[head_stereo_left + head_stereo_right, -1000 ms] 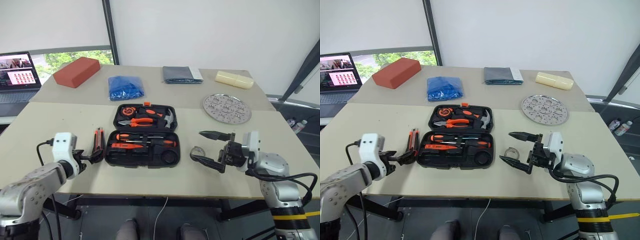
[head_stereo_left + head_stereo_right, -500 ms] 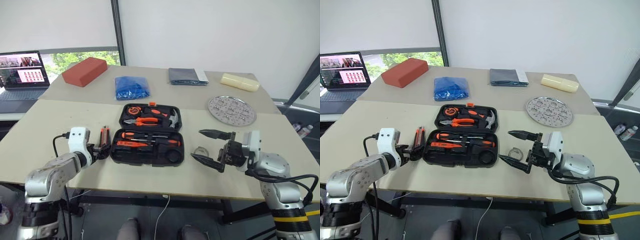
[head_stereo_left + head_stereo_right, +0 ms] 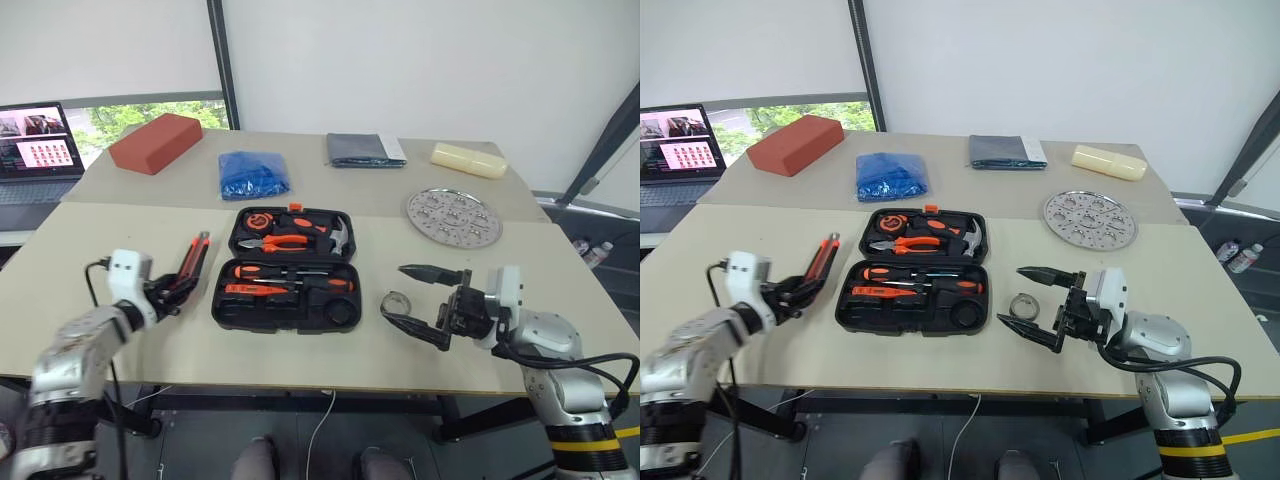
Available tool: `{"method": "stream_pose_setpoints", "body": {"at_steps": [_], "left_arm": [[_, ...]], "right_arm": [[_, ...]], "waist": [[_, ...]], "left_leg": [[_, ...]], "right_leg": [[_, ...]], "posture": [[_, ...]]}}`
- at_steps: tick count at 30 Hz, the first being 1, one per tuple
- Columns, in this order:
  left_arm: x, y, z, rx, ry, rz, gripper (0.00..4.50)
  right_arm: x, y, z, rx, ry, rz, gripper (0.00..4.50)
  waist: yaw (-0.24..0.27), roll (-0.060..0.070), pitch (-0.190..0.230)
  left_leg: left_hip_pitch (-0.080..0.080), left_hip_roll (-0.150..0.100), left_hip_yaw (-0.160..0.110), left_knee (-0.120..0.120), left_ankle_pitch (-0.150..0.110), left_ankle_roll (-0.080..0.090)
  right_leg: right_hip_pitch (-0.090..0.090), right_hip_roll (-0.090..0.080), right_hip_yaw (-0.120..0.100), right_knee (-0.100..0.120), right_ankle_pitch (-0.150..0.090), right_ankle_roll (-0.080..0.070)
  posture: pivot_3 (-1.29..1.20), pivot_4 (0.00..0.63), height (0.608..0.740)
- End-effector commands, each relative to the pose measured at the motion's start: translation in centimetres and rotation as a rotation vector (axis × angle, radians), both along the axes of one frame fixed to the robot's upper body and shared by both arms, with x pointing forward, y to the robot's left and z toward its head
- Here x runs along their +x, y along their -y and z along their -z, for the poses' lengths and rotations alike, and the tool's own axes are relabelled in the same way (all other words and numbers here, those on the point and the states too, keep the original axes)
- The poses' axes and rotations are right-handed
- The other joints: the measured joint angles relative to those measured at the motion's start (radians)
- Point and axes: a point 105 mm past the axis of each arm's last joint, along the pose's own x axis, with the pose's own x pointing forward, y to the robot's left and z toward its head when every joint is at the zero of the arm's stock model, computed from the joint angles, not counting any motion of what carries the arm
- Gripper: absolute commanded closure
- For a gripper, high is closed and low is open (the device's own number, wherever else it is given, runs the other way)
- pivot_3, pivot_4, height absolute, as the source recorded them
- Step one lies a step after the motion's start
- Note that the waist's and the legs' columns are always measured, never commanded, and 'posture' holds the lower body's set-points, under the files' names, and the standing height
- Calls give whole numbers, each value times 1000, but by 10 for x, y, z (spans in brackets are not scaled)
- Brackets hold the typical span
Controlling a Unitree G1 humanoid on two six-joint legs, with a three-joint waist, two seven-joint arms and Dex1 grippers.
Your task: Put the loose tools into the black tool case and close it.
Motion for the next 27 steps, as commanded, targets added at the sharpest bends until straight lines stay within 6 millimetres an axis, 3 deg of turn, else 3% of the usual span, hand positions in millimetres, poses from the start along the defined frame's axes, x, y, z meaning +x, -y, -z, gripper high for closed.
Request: {"method": "stream_pose_setpoints", "body": {"at_steps": [1,3,5,10,19,27], "left_arm": [[-25,45,-22,238,86,512,2750],[-24,65,-31,243,102,631,2750],[-24,86,-21,395,75,783,2750],[-14,101,2,557,21,873,2750],[-5,107,28,692,-30,903,2750],[4,109,28,735,-32,905,2750]], "right_arm": [[-2,12,-18,2,49,35,0],[-5,16,-18,-7,25,20,0],[-11,19,-14,-57,-5,-13,0],[-19,18,-12,-107,-20,-51,0],[-24,22,-14,-115,-3,-16,0],[-26,25,-14,-113,-5,-5,0]], "waist": [[9,1,0],[20,3,1],[27,3,1],[16,3,1],[8,3,1],[8,3,1]], "left_leg": [[-1,0,1,0,0,0],[-3,-1,1,0,0,0],[-5,-1,2,1,0,0],[-9,0,2,7,3,6],[-9,1,0,8,6,10],[-9,1,0,11,6,10]], "right_leg": [[0,-1,0,0,0,0],[-5,-1,0,-1,-1,0],[-6,-2,0,-1,-1,0],[-4,1,2,1,1,5],[-4,3,2,3,1,10],[-3,3,3,4,-1,13]], "posture": [[0,150,740],[0,150,740],[0,150,740],[0,150,740],[0,150,740],[0,150,740]]}}
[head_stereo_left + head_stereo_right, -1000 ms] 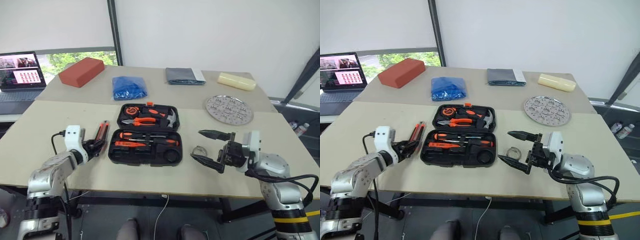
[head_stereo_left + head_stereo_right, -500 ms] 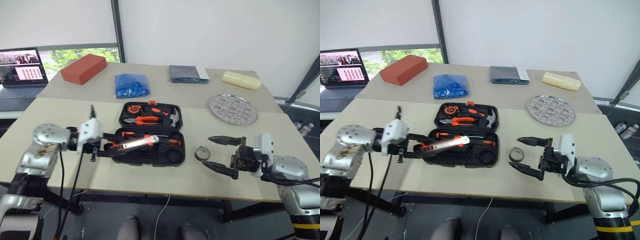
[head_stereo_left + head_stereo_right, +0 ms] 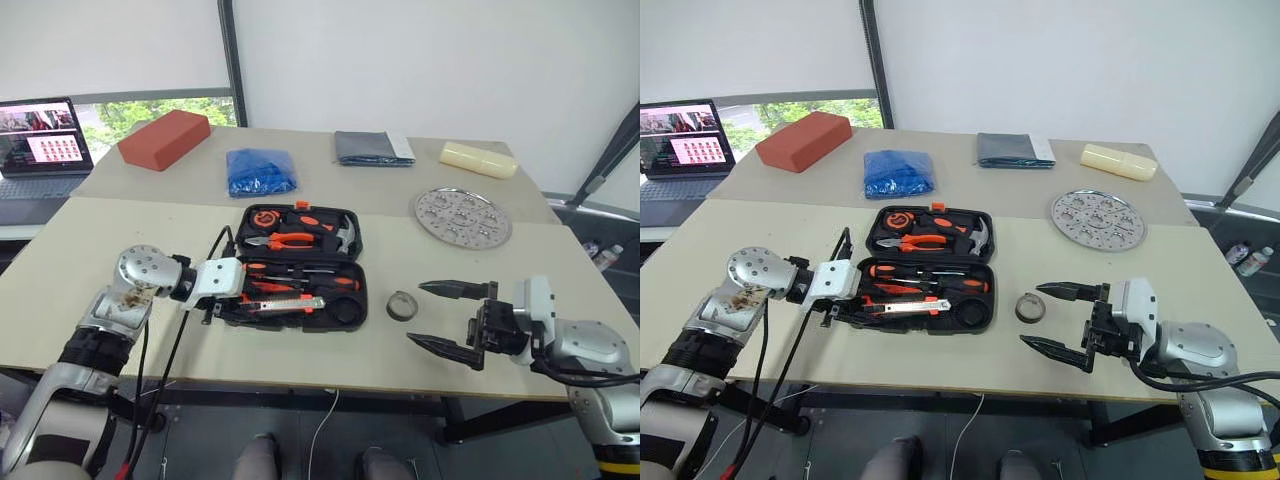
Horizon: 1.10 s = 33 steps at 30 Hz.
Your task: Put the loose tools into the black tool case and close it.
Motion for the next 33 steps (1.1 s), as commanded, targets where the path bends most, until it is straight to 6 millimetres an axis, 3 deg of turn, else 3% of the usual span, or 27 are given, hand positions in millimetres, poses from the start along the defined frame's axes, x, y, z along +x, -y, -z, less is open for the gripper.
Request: {"method": "stream_pose_setpoints", "body": {"at_steps": [1,7,11,12,17,18,25,28,33], "left_arm": [[-1,0,0,46,-7,39,2750],[-8,4,0,71,-21,124,2750],[-4,-13,8,184,-40,110,2750],[-2,-12,6,175,-26,111,1838],[0,-8,-1,134,-37,139,122],[-1,-3,-6,82,-26,155,46],[-6,14,-60,-429,-131,131,46],[-2,11,-50,-481,-153,45,805],[1,20,-17,-470,-153,-44,2687]], "right_arm": [[-3,3,-14,7,53,0,0],[-1,1,-11,10,49,-1,0],[3,-1,-9,13,49,0,0],[4,-1,-8,15,50,3,0],[9,-1,-5,26,50,18,0],[9,-1,-4,26,49,19,0],[10,4,0,35,31,45,0],[10,5,4,42,20,55,0],[8,3,8,52,13,65,0]], "waist": [[0,0,0],[-2,0,0],[-3,0,0],[-4,0,0],[-9,0,0],[-10,0,0],[-5,0,0],[-4,0,0],[-2,1,0]], "left_leg": [[0,0,0,0,0,0],[0,0,0,-1,0,0],[0,0,0,-1,0,1],[0,0,0,-1,0,1],[1,0,0,-1,0,1],[1,0,0,-1,0,1],[0,0,0,0,0,2],[0,0,-1,1,0,2],[4,0,-1,2,0,2]], "right_leg": [[0,0,0,0,0,0],[0,1,0,1,2,-2],[0,1,0,1,2,-2],[0,1,1,1,2,-2],[0,1,1,1,2,-2],[0,1,1,1,2,-2],[0,1,1,3,2,-2],[0,1,1,3,2,-1],[5,1,1,3,1,0]], "posture": [[0,150,740],[0,150,740],[0,150,740],[0,150,740],[0,150,740],[0,150,740],[0,150,740],[0,150,740],[0,150,740]]}}
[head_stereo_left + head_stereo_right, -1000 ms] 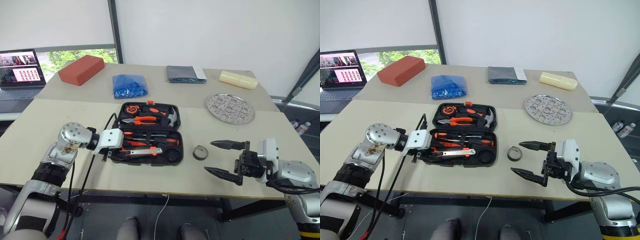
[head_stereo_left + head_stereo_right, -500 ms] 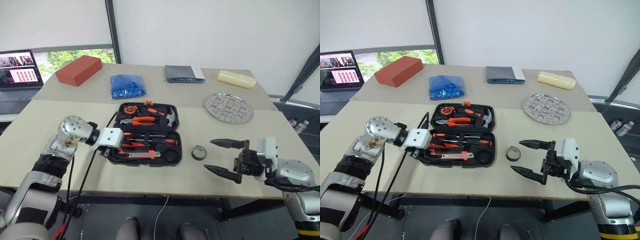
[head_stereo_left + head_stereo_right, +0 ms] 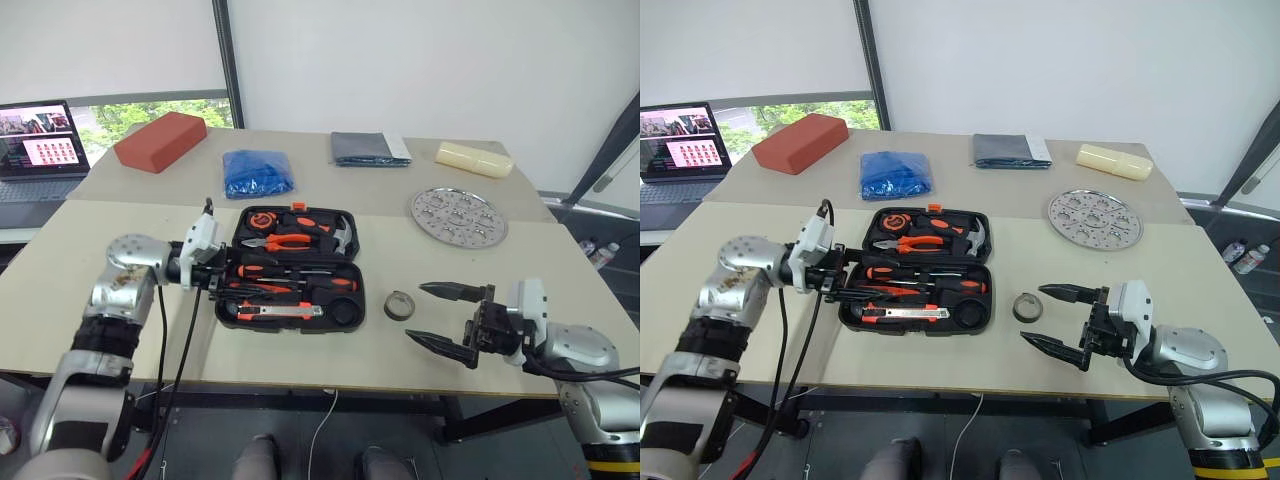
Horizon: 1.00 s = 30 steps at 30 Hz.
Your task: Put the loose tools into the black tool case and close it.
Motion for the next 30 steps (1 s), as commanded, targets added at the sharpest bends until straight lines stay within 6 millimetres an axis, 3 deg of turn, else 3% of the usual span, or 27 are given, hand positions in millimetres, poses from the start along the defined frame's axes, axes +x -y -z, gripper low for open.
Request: {"method": "stream_pose_setpoints", "body": {"at_steps": [1,5,11,18,20,22,25,28,30], "left_arm": [[-3,8,17,53,27,-16,3056],[5,11,38,100,47,-93,4469],[14,11,64,185,-12,-176,4469],[-4,1,104,344,-294,-219,4469],[-9,1,108,349,-312,-208,4469],[-7,6,98,280,-242,-191,4469],[-2,10,67,87,-97,-181,4469],[-7,2,16,-193,59,-162,3708],[-12,-8,-11,-317,150,-196,2874]], "right_arm": [[-1,1,-5,2,47,19,0],[-1,2,-4,5,44,28,0],[-5,0,-1,11,31,31,0],[-9,-4,0,20,12,26,0],[-8,-5,0,21,10,26,0],[-8,-5,0,23,11,33,0],[-6,1,-2,23,26,77,0],[-6,19,2,7,27,168,0],[-8,32,9,-8,15,231,0]], "waist": [[1,0,0],[5,0,0],[11,2,-1],[3,6,-5],[1,9,-11],[0,13,-19],[-1,15,-20],[-1,14,-19],[0,11,-17]], "left_leg": [[0,0,0,0,0,0],[0,0,0,0,0,0],[6,-1,-1,1,-2,-3],[14,-1,-1,0,-5,-7],[15,-1,-1,0,-5,-7],[15,-2,0,-1,-5,-7],[15,-2,0,-3,-4,-7],[12,-1,0,-4,-4,-6],[8,-2,0,-4,0,0]], "right_leg": [[0,0,0,0,0,0],[0,0,0,0,1,-1],[8,-1,0,-1,-3,-1],[10,-2,0,-2,-4,-3],[10,-2,0,-2,-4,-3],[10,-2,0,-3,-4,-3],[10,-2,1,-3,-5,-3],[10,-1,2,-3,-5,-4],[8,-1,2,-3,-3,-4]], "posture": [[0,150,740],[0,150,740],[0,150,740],[0,150,740],[0,150,740],[0,150,740],[0,150,740],[0,150,740],[0,150,740]]}}
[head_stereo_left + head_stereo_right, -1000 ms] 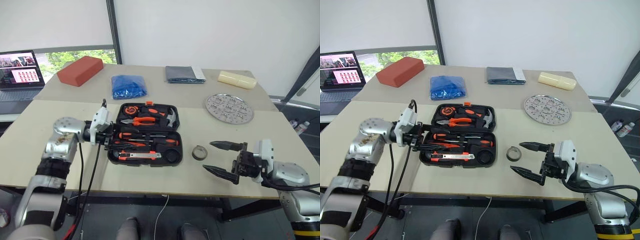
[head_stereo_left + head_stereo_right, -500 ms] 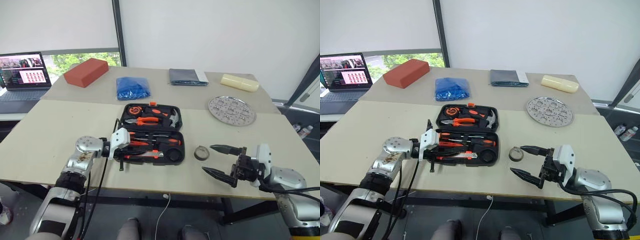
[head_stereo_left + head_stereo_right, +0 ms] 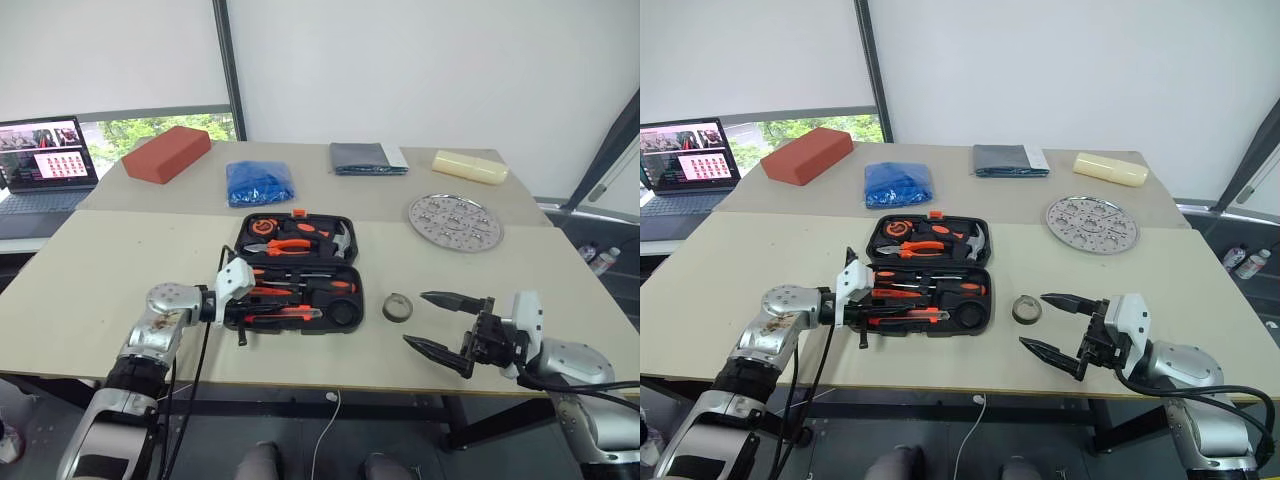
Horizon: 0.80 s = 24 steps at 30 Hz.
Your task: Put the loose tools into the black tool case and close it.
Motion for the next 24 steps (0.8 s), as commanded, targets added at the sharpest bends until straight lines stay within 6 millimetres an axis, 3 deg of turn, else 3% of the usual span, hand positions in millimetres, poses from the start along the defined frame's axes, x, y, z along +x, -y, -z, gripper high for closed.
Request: {"method": "stream_pose_setpoints", "body": {"at_steps": [1,3,8,11,14,20,24], "left_arm": [[-9,-18,-58,-183,209,-41,2534],[-21,-23,-63,-161,249,-34,1840],[-63,-35,-50,-118,192,-21,25],[-84,-39,-34,-71,144,2,25],[-87,-42,-30,-98,134,-51,25],[-92,-33,-27,-135,120,-68,25],[-93,-28,-26,-137,114,-59,25]], "right_arm": [[-4,26,0,-39,45,111,0],[-9,38,11,-65,22,149,0],[-21,70,41,-122,-85,229,0],[-21,74,47,-193,-111,187,0],[-6,65,35,-223,-90,135,0],[25,4,12,-381,-149,-89,0],[42,-15,10,-513,-235,-116,0]], "waist": [[1,-4,2],[2,-4,3],[-2,-3,3],[-9,-3,4],[-12,-3,5],[-22,0,7],[-20,0,7]], "left_leg": [[0,0,0,0,1,1],[-1,0,-1,0,0,1],[1,0,1,-2,-5,-5],[2,0,1,-1,-5,-6],[7,0,1,-1,-6,-8],[7,-1,1,-1,-6,-8],[4,-1,2,-2,-6,-8]], "right_leg": [[0,0,0,0,1,0],[0,1,-1,0,2,1],[1,-1,0,-4,-3,-2],[0,-2,0,-4,-4,0],[-1,-3,-1,-4,-4,0],[-2,-5,-1,-4,-4,0],[-4,-5,-1,-4,-4,-1]], "posture": [[0,150,740],[0,150,740],[0,150,740],[0,150,740],[0,150,740],[0,150,740],[0,150,740]]}}
